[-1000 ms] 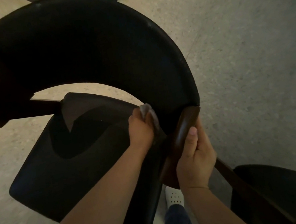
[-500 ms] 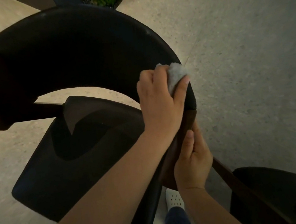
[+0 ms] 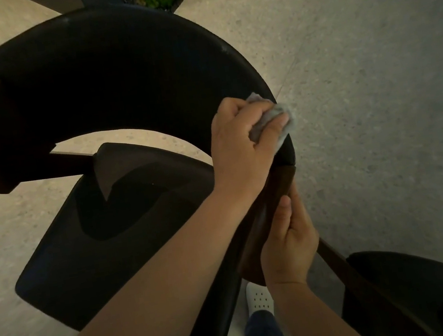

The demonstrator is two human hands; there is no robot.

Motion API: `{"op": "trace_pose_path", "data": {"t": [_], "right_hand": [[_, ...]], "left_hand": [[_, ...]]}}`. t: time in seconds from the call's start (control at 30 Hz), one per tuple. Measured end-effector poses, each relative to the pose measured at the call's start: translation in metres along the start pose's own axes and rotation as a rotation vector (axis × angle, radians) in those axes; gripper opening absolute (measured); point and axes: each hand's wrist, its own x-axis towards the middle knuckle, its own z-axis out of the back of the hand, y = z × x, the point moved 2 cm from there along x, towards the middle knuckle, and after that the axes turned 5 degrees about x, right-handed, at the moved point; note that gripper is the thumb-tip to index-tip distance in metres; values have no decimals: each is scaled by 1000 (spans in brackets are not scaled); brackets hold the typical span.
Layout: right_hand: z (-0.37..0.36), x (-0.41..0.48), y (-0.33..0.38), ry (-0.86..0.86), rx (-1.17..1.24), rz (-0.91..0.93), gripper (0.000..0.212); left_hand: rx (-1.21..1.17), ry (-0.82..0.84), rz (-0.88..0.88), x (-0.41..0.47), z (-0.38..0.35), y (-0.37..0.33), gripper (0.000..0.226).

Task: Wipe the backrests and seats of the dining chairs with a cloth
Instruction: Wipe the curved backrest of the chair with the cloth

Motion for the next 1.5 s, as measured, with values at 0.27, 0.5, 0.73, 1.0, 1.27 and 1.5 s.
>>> {"op": "trace_pose_path", "data": {"t": [0.27,0.5,0.73,1.0,1.27,1.5], "right_hand": [[1,0,2,-8,7,-15,63],[1,1,3,-11,-14,7,64],[2,0,5,18,4,15,69],[1,0,5,12,-13,-9,65],[2,1,2,9,-16,18,66],[2,2,1,21,-14,3,64]], "left_hand": [[-19,-96,-8,6,-3,8,20],[-79,-173,211,-14,11,38,10],[-3,-191,48,-13,-14,5,28],[-89,-157,374,-20,-14,46,22],[-128,-47,360,-36,-17,61,17],[-24,103,546,-38,-16,98,22]]}}
